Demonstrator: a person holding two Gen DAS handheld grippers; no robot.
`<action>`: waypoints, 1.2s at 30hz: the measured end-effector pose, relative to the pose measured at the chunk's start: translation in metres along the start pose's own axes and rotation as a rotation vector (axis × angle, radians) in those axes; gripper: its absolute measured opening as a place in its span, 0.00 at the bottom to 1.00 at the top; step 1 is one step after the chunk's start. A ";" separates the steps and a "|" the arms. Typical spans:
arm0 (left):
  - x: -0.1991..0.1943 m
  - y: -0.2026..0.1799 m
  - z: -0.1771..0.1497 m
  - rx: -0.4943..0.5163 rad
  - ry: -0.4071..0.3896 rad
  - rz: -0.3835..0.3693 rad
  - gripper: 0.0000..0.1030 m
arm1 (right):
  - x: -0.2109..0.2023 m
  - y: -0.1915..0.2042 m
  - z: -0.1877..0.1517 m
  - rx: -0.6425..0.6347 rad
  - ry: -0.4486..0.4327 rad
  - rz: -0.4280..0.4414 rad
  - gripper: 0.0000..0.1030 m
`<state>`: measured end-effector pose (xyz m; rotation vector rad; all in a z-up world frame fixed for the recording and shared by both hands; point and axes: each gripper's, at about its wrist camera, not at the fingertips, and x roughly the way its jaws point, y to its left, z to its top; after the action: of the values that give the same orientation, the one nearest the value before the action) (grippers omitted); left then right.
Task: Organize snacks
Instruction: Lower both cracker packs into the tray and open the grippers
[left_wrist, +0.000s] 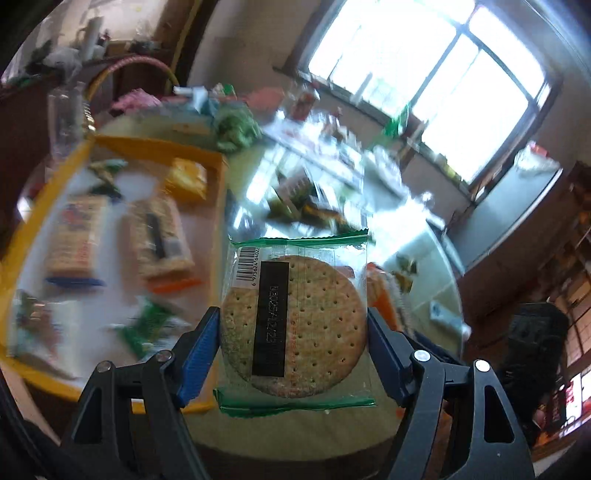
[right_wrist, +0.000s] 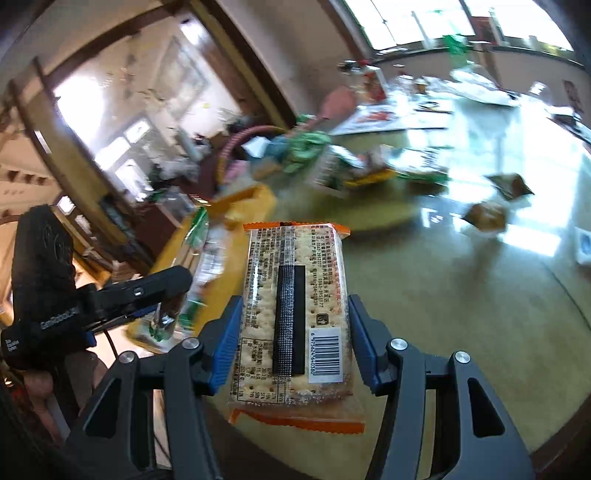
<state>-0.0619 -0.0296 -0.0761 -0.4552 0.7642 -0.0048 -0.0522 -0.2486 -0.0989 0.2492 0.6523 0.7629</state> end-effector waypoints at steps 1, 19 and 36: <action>-0.012 0.006 0.002 0.000 -0.025 0.007 0.73 | 0.005 0.012 0.004 -0.011 0.007 0.030 0.55; -0.008 0.154 0.020 -0.129 -0.033 0.322 0.73 | 0.183 0.151 0.029 -0.300 0.249 0.055 0.55; -0.014 0.181 0.011 -0.245 -0.002 0.205 0.78 | 0.193 0.148 0.021 -0.313 0.253 0.058 0.71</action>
<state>-0.0939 0.1407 -0.1321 -0.6073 0.8105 0.2832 -0.0178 -0.0064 -0.1062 -0.1178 0.7551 0.9491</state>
